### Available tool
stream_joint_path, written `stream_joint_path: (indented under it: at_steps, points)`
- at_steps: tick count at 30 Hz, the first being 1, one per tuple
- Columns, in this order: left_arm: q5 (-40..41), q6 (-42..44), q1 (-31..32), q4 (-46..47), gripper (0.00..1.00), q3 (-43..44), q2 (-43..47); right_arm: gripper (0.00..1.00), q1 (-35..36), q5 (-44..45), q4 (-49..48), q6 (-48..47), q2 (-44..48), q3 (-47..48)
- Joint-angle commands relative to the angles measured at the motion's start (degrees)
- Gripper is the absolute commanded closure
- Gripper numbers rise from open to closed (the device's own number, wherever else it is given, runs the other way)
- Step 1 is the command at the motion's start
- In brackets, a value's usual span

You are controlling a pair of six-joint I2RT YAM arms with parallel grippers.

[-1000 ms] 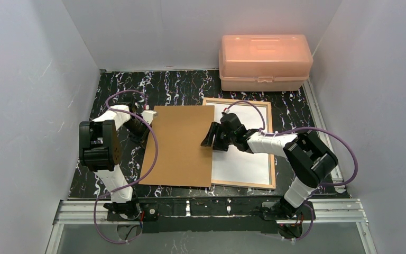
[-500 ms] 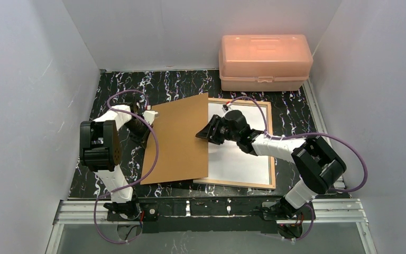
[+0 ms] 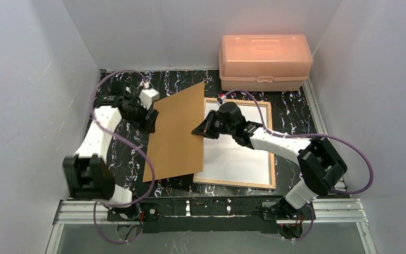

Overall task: Put the photo into the frame
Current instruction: Pick up the photo frame item at the center of the board.

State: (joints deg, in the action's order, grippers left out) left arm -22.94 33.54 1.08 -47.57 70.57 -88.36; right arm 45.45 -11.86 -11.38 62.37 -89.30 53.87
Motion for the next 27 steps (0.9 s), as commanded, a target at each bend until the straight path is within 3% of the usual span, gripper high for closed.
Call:
stream_joint_path:
  at_steps: [1,4,12,16,20,27]
  points:
    - [-17.5,8.6,-0.29,-8.04,0.19,6.85,18.58,0.99,-0.05,4.73,0.94,-0.58,3.11,9.48]
    - [-26.41,13.27,-0.13,-12.2,0.02,8.23,28.71,0.99,-0.24,5.55,1.5,2.61,1.5,15.11]
    - [-24.9,32.64,0.06,-22.22,0.02,2.11,46.16,0.99,-0.63,5.8,-2.09,13.75,-0.96,24.77]
    - [-23.05,42.56,0.06,-16.47,0.03,-5.8,55.03,0.99,-0.37,5.8,-1.17,15.72,0.87,24.99]
    - [-21.63,48.08,0.04,-2.43,0.09,-14.63,62.28,0.99,-0.4,5.72,-1.97,17.79,2.59,22.87]
    - [-21.47,56.1,0.06,9.11,0.22,-22.71,65.79,0.99,-0.05,2.49,-5.89,22.91,2.02,21.16]
